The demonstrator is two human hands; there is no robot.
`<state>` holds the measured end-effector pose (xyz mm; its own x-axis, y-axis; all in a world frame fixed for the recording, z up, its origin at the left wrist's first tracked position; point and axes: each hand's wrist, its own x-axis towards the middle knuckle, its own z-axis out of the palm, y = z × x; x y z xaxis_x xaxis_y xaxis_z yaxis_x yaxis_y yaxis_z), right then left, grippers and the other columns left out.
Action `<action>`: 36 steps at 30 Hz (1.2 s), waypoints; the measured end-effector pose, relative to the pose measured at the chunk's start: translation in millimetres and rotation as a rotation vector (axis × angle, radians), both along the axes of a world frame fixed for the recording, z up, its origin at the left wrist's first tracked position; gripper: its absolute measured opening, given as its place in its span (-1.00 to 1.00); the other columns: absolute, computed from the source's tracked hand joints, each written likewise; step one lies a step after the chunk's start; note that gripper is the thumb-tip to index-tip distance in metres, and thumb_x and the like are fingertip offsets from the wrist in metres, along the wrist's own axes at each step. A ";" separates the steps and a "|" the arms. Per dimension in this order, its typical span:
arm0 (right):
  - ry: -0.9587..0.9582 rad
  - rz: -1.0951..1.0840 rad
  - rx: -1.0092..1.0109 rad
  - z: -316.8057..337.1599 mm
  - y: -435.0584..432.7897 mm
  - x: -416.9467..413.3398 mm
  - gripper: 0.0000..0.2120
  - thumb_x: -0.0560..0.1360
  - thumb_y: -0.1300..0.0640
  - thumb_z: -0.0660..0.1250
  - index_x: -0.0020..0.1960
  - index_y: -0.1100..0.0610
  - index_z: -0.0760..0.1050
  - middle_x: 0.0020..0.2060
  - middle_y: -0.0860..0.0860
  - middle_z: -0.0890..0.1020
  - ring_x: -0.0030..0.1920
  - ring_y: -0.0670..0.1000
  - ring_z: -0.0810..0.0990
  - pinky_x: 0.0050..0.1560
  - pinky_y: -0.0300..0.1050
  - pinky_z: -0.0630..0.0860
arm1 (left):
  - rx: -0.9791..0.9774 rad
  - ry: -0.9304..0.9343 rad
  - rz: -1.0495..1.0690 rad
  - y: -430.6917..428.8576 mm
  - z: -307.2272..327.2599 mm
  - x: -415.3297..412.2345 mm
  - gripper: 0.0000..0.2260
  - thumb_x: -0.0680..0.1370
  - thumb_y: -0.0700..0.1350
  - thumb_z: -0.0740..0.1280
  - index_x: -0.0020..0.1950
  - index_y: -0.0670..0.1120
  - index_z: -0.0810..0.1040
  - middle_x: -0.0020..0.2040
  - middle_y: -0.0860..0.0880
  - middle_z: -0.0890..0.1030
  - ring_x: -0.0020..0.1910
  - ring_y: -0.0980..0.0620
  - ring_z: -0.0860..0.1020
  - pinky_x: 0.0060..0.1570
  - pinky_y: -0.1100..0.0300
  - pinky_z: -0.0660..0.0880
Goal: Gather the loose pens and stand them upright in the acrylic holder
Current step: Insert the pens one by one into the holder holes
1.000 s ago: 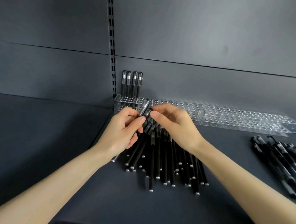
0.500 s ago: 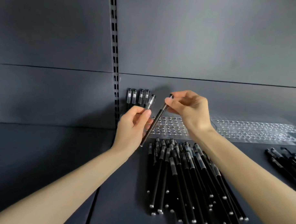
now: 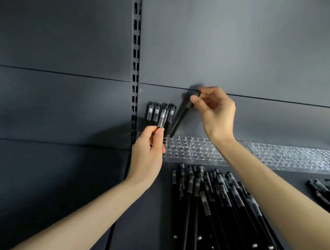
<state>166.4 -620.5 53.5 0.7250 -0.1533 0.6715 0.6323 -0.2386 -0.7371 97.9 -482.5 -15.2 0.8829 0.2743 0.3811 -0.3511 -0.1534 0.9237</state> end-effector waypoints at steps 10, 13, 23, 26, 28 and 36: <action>0.029 0.041 -0.350 -19.2 7.8 8.1 -0.80 0.45 0.29 0.42 0.08 0.18 0.61 -0.21 -0.03 0.59 -0.20 0.03 0.61 0.00 -0.15 0.58 | -0.066 0.041 -0.020 1.9 -6.2 2.9 -0.83 0.63 -0.10 0.17 -0.02 -0.06 0.55 -0.43 0.09 0.48 -0.43 0.20 0.38 -0.32 0.18 0.31; 0.025 0.038 -0.356 -19.0 5.7 7.3 -0.85 0.45 0.30 0.42 0.00 0.15 0.55 -0.28 -0.11 0.57 -0.24 -0.10 0.59 -0.08 -0.31 0.55 | -0.069 0.049 -0.021 1.8 -7.0 2.9 -0.84 0.63 -0.11 0.18 -0.02 -0.08 0.55 -0.42 0.07 0.49 -0.47 0.20 0.36 -0.35 0.20 0.28; 0.097 0.154 -0.236 -18.4 -7.7 -19.8 -0.89 0.48 0.20 0.39 -0.01 0.08 0.52 -0.22 -0.09 0.63 -0.20 -0.18 0.58 -0.09 -0.34 0.50 | -0.012 0.029 -0.122 -3.4 -7.9 -2.0 -0.85 0.63 -0.09 0.19 0.04 -0.05 0.55 -0.38 0.02 0.51 -0.52 0.17 0.31 -0.44 0.28 0.23; 0.232 0.360 -0.161 -20.7 -10.1 -30.3 -0.80 0.46 0.19 0.41 0.07 0.12 0.50 -0.29 -0.02 0.67 -0.18 -0.01 0.66 0.01 -0.06 0.59 | -0.005 0.039 -0.182 -9.9 -10.1 -4.1 -0.83 0.63 -0.13 0.16 0.02 -0.04 0.55 -0.37 0.06 0.51 -0.49 0.16 0.30 -0.42 0.29 0.21; 0.240 0.393 -0.141 -22.5 -12.6 -32.7 -0.75 0.45 0.25 0.41 0.10 0.14 0.47 -0.34 -0.04 0.68 -0.23 -0.03 0.66 -0.05 -0.07 0.61 | 0.009 0.038 -0.221 -13.9 -9.2 -7.9 -0.84 0.63 -0.14 0.17 0.01 -0.03 0.55 -0.35 0.05 0.53 -0.46 0.14 0.34 -0.43 0.29 0.26; 0.097 0.216 -0.099 -4.3 -26.0 -24.8 -0.69 0.43 0.29 0.43 0.01 -0.06 0.45 -0.32 -0.01 0.66 -0.21 0.19 0.65 -0.02 0.13 0.60 | 0.679 -0.121 0.083 -3.1 -12.9 -2.6 -0.73 0.60 0.00 0.17 0.19 -0.07 0.54 0.08 0.07 0.52 0.09 0.11 0.45 0.12 0.23 0.36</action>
